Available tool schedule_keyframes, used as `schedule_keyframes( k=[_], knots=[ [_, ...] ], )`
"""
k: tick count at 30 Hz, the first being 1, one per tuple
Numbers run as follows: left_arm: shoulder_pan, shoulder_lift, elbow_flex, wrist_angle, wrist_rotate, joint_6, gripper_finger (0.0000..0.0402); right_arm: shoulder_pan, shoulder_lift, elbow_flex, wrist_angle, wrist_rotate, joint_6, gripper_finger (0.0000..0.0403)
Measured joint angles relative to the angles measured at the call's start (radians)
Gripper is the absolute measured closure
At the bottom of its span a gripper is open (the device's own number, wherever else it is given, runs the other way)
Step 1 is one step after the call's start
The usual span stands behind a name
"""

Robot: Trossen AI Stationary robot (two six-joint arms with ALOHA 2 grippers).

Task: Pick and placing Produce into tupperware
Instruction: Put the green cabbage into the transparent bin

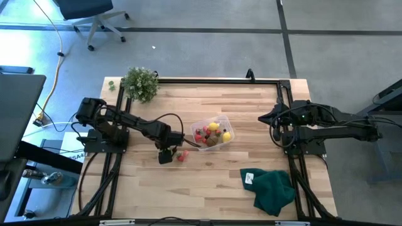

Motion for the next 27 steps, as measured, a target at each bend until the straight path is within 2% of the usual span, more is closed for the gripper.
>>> schedule_keyframes(
  k=[5, 12, 17, 22, 27],
  knots=[
    [-0.001, 0.003, 0.010, -0.008, -0.015, 0.018, 0.0147, 0.000, 0.000, 0.000, 0.000, 0.000, 0.000, 0.0384],
    [0.000, -0.002, 0.082, -0.014, -0.067, 0.067, 0.0175, 0.000, 0.000, 0.000, 0.000, 0.000, 0.000, 0.0384],
    [-0.001, -0.019, 0.164, -0.063, -0.102, 0.094, 0.0169, 0.000, 0.000, 0.000, 0.000, 0.000, 0.000, 0.0384],
    [0.000, -0.047, 0.268, -0.129, -0.179, 0.125, 0.0153, 0.000, -0.001, 0.000, 0.000, 0.000, 0.000, 0.0384],
    [0.000, -0.064, 0.388, -0.143, -0.224, 0.187, 0.0165, 0.000, 0.000, 0.000, 0.001, 0.000, 0.000, 0.0384]
  ],
)
